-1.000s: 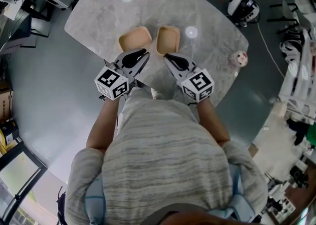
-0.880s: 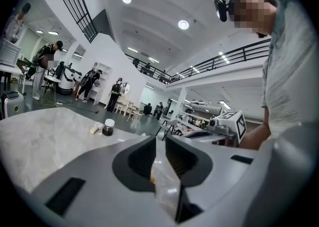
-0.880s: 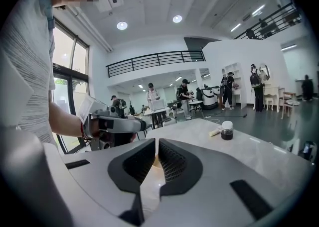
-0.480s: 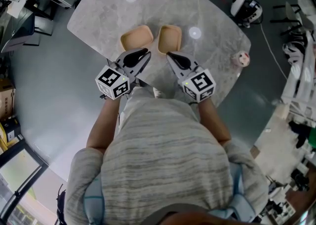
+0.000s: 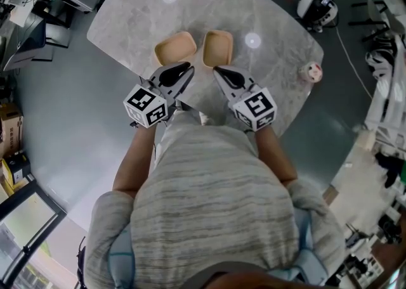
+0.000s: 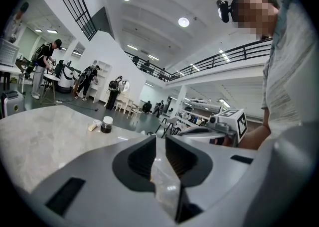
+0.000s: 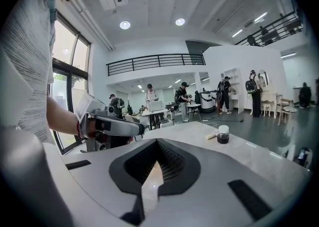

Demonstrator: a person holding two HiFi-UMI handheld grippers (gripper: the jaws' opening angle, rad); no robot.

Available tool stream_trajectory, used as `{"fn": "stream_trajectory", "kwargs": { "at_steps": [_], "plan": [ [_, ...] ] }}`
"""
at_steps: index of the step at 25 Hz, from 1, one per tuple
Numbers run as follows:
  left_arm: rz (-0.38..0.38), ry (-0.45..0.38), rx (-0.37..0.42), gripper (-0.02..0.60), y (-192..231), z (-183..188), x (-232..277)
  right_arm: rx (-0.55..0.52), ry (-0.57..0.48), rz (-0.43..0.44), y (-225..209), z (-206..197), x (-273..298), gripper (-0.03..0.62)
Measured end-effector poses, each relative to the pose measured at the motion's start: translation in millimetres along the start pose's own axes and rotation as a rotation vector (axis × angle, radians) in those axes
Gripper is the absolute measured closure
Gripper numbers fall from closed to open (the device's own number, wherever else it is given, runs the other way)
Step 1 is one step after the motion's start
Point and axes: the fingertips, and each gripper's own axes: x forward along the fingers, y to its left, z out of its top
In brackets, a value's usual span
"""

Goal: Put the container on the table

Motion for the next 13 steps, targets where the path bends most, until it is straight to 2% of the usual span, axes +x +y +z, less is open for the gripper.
{"fn": "stream_trajectory", "kwargs": {
  "at_steps": [13],
  "plan": [
    [0.013,0.002,-0.024,0.523,-4.5,-8.7,-6.6,-0.049,-0.019,0.021,5.5,2.7,0.6,0.592]
  ]
}}
